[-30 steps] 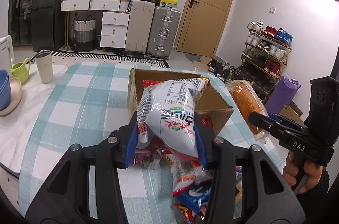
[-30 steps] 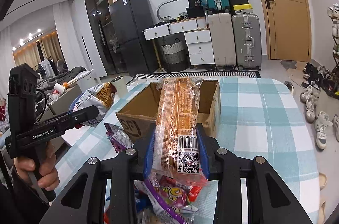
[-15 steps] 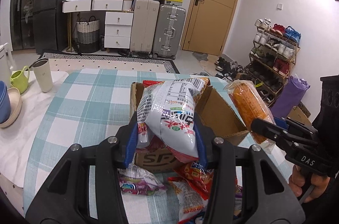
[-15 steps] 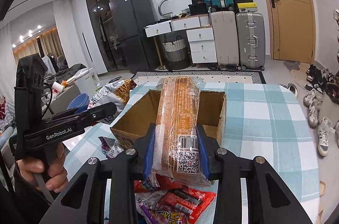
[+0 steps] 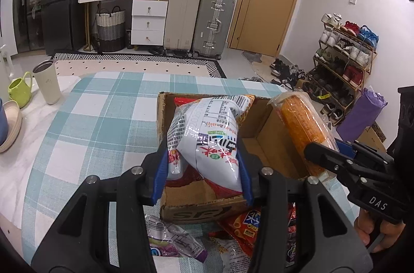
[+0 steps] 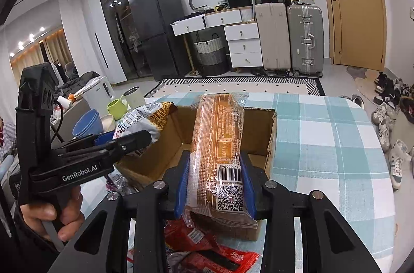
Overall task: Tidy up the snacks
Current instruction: 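Carry both bags over the box and open both tools to drop them in, then withdraw both tools from the box back toward the snack pile, then grasp the red Oreo pack with the left tool while the right tool grasps the clear cracker pack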
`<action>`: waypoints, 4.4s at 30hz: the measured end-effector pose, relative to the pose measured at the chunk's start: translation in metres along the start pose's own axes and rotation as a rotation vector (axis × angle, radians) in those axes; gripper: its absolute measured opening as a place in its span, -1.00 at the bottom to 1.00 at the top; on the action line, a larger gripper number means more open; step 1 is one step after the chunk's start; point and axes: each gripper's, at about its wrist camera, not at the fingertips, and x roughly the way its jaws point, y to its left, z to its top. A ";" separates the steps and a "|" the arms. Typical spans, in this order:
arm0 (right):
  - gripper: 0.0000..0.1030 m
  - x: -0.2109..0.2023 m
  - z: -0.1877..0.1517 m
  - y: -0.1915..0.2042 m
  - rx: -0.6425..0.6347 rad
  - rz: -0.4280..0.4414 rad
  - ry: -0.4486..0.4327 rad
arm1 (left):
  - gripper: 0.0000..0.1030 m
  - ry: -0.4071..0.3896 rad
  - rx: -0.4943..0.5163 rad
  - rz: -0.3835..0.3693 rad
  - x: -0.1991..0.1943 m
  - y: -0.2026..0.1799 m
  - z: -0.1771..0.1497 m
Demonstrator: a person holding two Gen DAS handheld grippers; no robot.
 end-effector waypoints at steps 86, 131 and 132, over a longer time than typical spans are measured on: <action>0.99 -0.099 -0.147 0.009 -0.004 -0.091 0.157 | 0.98 0.132 0.078 0.041 -0.123 -0.006 -0.168; 0.21 -0.055 -0.189 0.039 -0.156 -0.096 0.311 | 0.98 0.246 0.158 0.016 -0.094 -0.020 -0.195; 0.21 -0.057 -0.188 0.038 -0.153 -0.086 0.305 | 0.98 0.247 0.158 0.012 -0.094 -0.020 -0.195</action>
